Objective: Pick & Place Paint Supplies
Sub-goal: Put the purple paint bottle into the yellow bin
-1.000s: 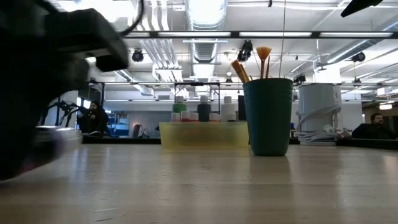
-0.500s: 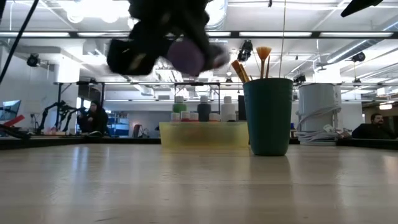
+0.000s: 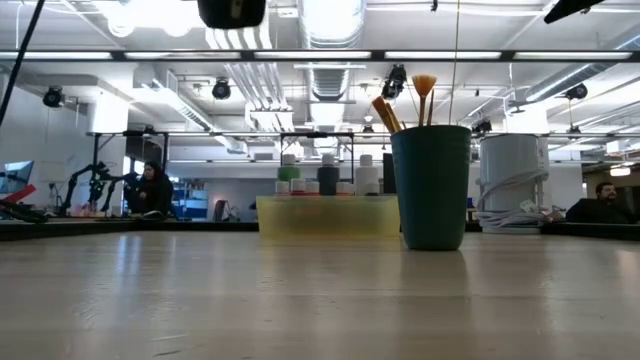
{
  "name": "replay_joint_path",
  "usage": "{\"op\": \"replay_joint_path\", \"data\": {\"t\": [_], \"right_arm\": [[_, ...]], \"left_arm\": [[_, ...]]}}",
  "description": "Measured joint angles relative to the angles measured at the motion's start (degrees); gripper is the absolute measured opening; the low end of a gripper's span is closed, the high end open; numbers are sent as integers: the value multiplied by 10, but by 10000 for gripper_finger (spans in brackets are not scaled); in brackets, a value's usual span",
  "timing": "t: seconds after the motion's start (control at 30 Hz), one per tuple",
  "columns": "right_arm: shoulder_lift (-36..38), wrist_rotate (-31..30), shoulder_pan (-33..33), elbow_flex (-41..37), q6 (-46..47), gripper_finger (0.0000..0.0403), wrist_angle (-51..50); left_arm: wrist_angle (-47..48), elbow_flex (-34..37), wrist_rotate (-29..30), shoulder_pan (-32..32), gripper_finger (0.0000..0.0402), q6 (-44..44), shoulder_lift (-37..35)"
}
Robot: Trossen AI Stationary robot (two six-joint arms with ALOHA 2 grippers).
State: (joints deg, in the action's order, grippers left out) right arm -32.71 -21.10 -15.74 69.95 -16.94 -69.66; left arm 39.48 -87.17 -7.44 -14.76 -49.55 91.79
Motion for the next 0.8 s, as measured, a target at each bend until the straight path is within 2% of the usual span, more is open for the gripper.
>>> {"op": "replay_joint_path", "data": {"t": [0.17, 0.33, 0.47, 0.53, 0.7, 0.8], "right_arm": [[0, 1, 0, 0, -144, 8, 0], [0, 1, 0, 0, -173, 8, 1], [-6, 14, 0, 0, -57, 8, 36], [-18, 43, 0, 0, 17, 8, 96], [-54, 67, 0, 0, 285, 8, 339], [-84, 61, 0, 0, 314, 8, 507]], "left_arm": [[7, -2, 0, 9, 108, 7, -26], [46, -4, -37, 30, 108, 41, -48], [87, -4, -48, 54, 108, 68, -64], [93, -4, -52, 66, 108, 83, -74], [95, -5, -74, 96, 108, 120, -91], [95, -5, -96, 113, 108, 143, -92]]}}
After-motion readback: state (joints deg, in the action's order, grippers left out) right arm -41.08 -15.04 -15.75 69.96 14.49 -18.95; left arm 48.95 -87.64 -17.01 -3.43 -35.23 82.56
